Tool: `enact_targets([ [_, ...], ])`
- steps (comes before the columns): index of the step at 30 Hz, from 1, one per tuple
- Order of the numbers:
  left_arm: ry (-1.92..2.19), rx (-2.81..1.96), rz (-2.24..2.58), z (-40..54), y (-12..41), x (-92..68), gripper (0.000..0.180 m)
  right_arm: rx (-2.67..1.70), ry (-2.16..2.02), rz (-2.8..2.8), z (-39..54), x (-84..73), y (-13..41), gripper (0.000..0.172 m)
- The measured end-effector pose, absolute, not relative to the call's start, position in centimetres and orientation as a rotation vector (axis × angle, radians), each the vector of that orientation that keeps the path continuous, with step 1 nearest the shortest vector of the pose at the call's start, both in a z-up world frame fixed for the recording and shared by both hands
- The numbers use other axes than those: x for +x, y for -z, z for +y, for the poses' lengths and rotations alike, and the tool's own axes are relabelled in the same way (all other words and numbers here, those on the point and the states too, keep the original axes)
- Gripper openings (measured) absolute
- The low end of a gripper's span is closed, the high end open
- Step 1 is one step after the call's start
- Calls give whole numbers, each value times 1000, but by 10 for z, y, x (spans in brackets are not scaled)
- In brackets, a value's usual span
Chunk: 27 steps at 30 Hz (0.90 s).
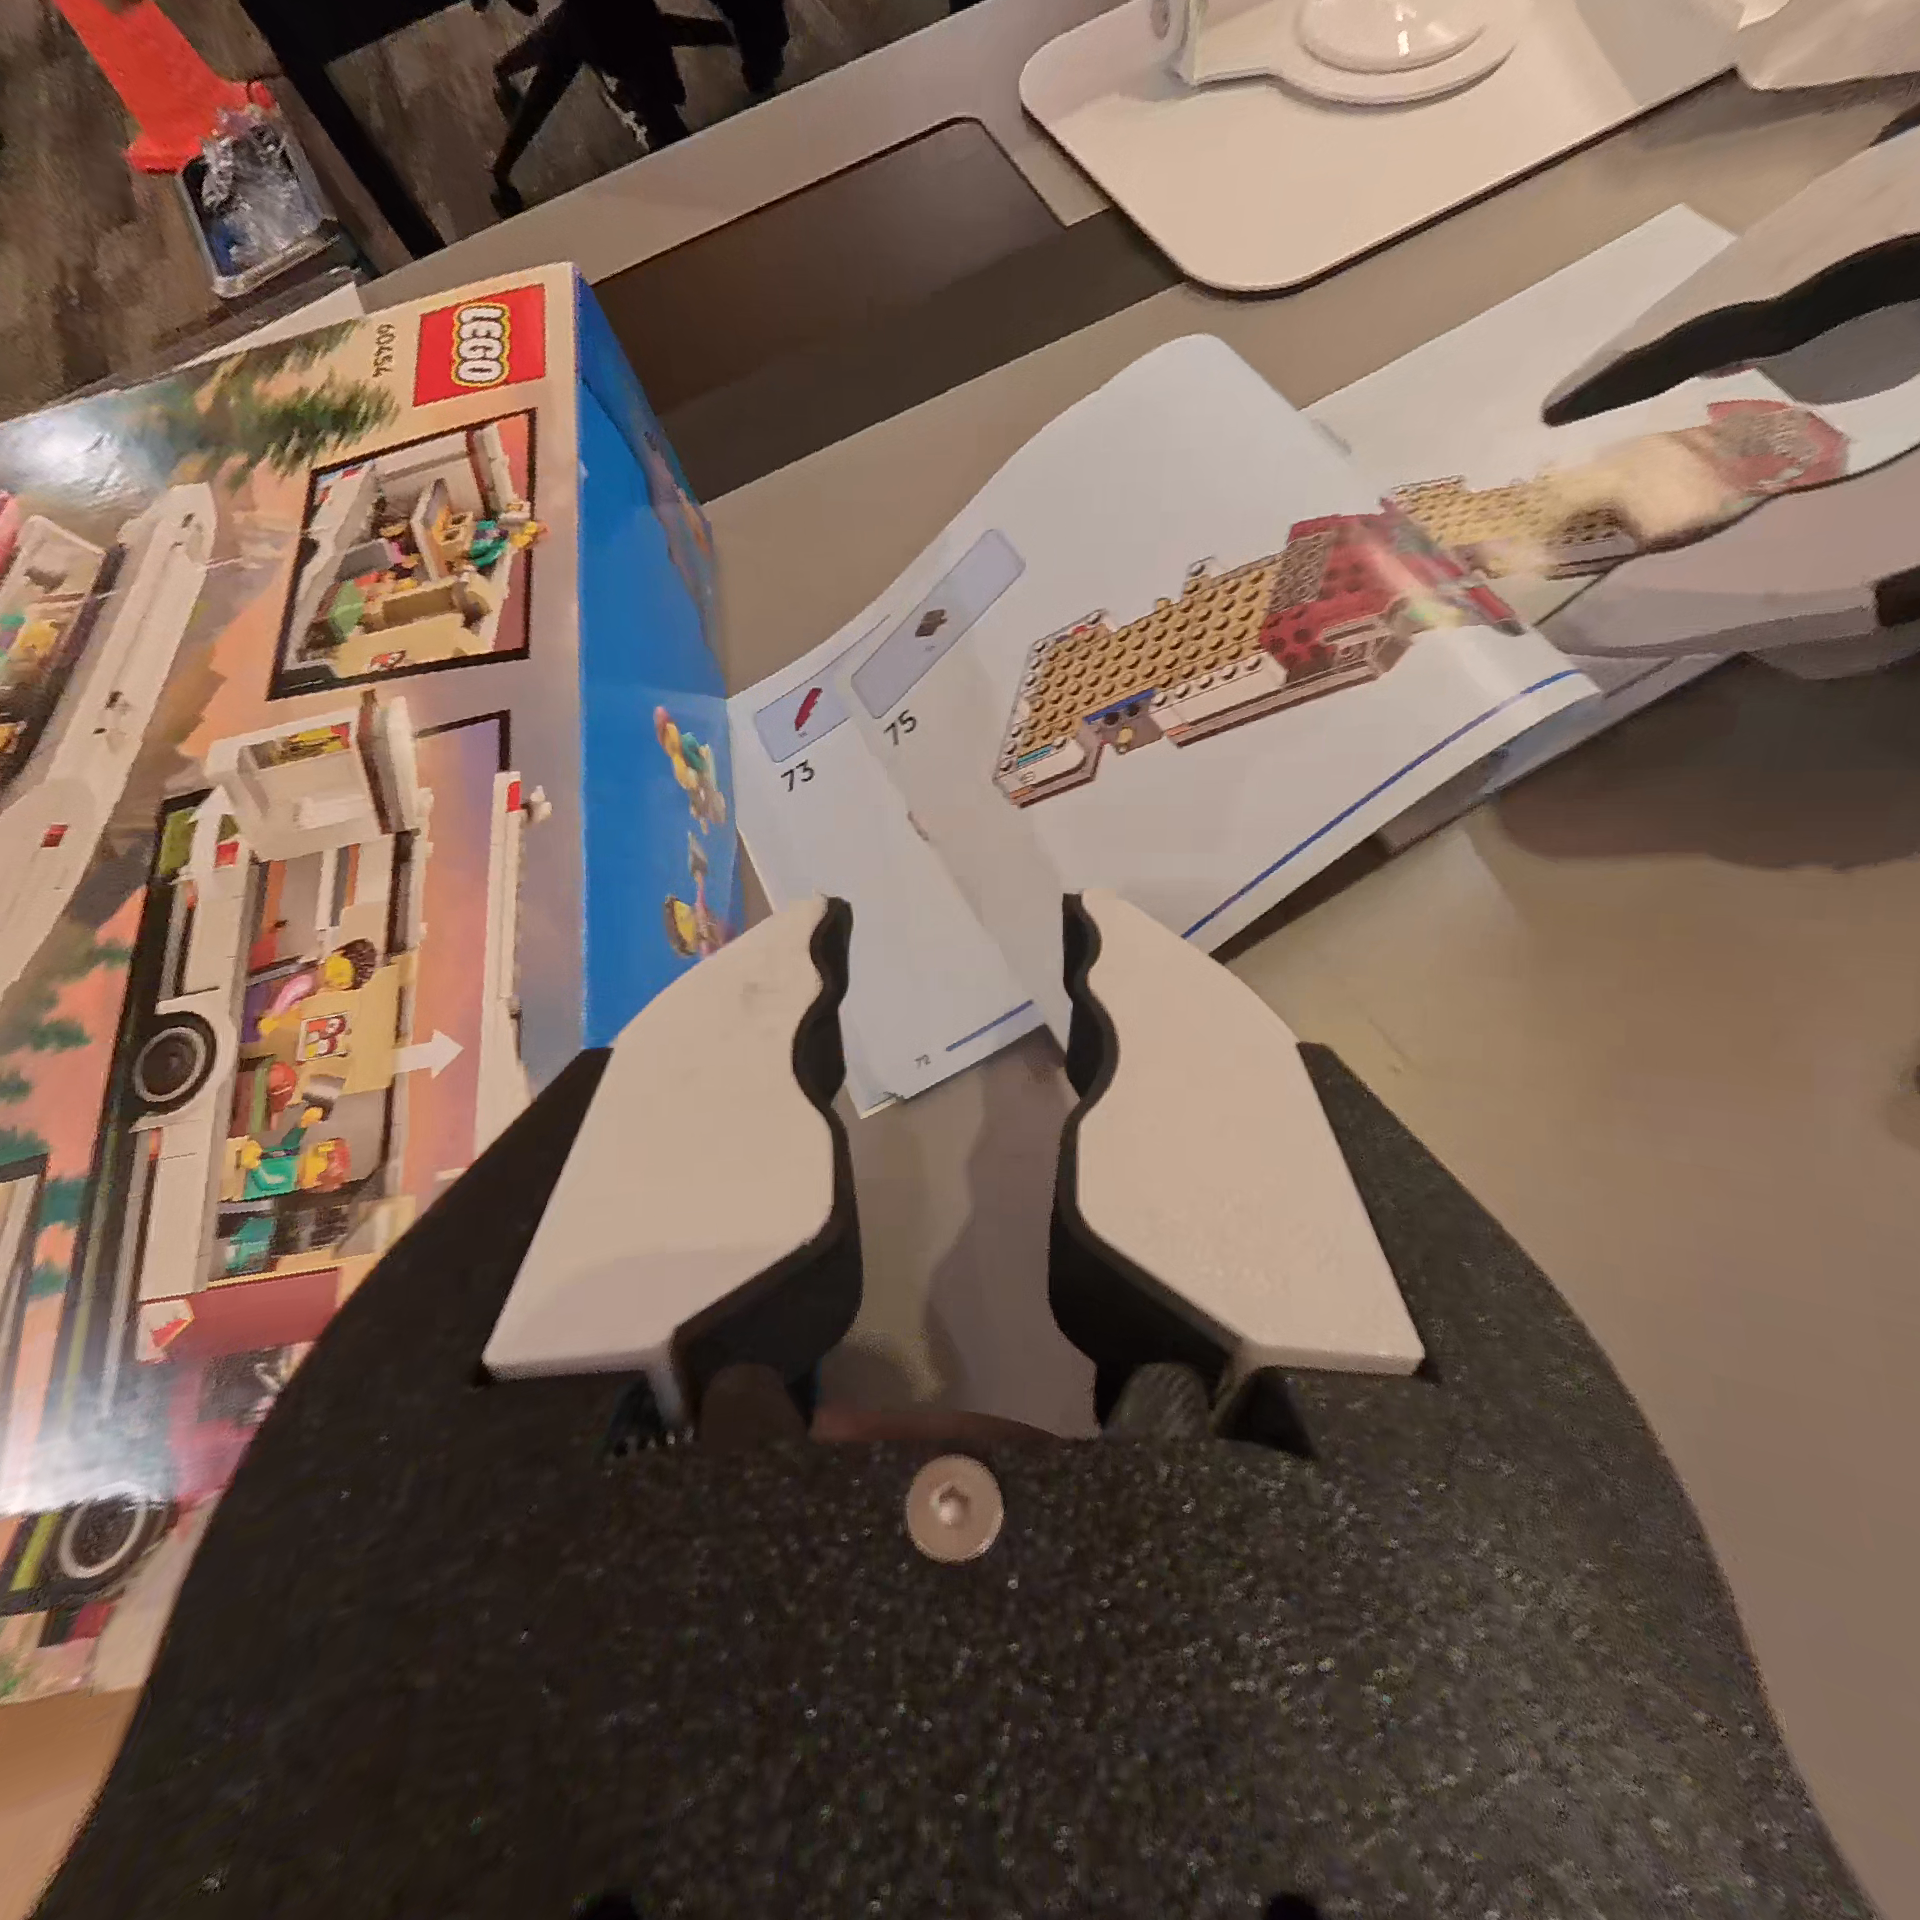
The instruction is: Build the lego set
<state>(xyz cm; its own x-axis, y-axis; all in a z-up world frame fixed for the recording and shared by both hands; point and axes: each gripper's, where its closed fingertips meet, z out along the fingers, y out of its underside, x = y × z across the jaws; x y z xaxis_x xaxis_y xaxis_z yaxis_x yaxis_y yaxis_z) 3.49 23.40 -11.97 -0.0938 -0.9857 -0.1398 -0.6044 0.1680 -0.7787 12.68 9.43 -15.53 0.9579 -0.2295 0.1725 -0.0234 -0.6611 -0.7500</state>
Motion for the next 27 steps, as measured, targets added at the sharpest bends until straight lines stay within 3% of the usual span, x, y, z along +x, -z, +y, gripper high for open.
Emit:
enact_targets([
  [27,870,-1647,1746,223,133,31,46,-2304,390,54,140,132,155,50],
])
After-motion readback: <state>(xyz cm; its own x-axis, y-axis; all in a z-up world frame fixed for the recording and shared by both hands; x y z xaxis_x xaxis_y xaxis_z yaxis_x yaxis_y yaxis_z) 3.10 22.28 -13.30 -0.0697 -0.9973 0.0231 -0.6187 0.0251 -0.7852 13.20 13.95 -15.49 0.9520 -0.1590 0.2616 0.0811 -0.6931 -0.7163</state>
